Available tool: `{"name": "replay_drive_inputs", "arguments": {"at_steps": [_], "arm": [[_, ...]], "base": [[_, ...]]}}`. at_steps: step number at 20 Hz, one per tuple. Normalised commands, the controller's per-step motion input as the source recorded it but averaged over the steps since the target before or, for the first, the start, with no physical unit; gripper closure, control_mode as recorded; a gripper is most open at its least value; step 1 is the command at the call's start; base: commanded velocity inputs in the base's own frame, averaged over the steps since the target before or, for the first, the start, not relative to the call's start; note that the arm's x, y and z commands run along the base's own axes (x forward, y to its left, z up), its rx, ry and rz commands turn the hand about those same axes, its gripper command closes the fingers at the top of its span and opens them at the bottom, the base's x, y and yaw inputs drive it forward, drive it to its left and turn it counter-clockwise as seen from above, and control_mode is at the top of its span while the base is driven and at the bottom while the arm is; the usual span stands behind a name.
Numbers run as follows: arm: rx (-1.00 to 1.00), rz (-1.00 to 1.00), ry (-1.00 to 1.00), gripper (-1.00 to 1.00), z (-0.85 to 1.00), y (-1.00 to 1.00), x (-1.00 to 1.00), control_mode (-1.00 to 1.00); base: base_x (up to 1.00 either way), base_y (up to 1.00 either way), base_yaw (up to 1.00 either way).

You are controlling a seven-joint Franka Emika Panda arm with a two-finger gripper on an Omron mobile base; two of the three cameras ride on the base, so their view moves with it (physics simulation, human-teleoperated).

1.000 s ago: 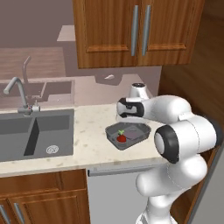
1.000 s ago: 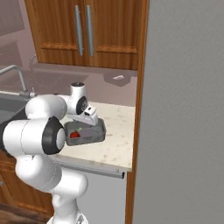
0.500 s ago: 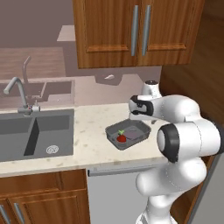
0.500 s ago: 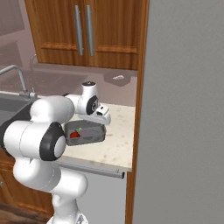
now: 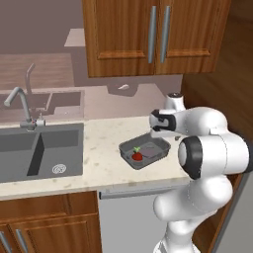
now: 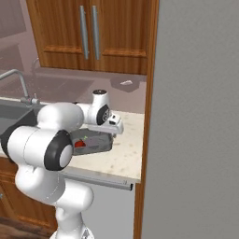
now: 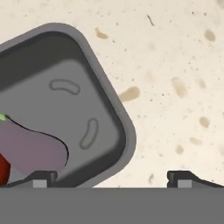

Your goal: Take the eggplant and bell pepper out of the freezer and place them in the tupperware container on the counter. Then put the tupperware containing the vegetables back in the freezer.

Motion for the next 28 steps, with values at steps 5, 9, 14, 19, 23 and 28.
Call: {"name": "replay_drive_inputs", "arguments": {"at_steps": [5,9,14,19,23,28], "arm": [[0.00,0.16,0.00,-1.00,-0.30,-0.17,0.20,-1.00],[0.00,0.20,0.00,-1.00,-0.28,-0.08,0.26,-1.00],[0.00,0.21,0.00,-1.00,-0.26,0.00,0.32,-1.00],[0.00,0.20,0.00,-1.00,-0.32,0.00,0.30,-1.00],[0.00,0.19,0.00,-1.00,-0.34,0.00,0.34,-1.00],[0.00,0.17,0.04,-1.00,-0.33,0.00,0.35,-1.00]], "base": [[0.00,0.00,0.00],[0.00,0.00,0.00],[0.00,0.00,0.00],[0.00,0.00,0.00],[0.00,0.00,0.00],[0.00,0.00,0.00]]}}
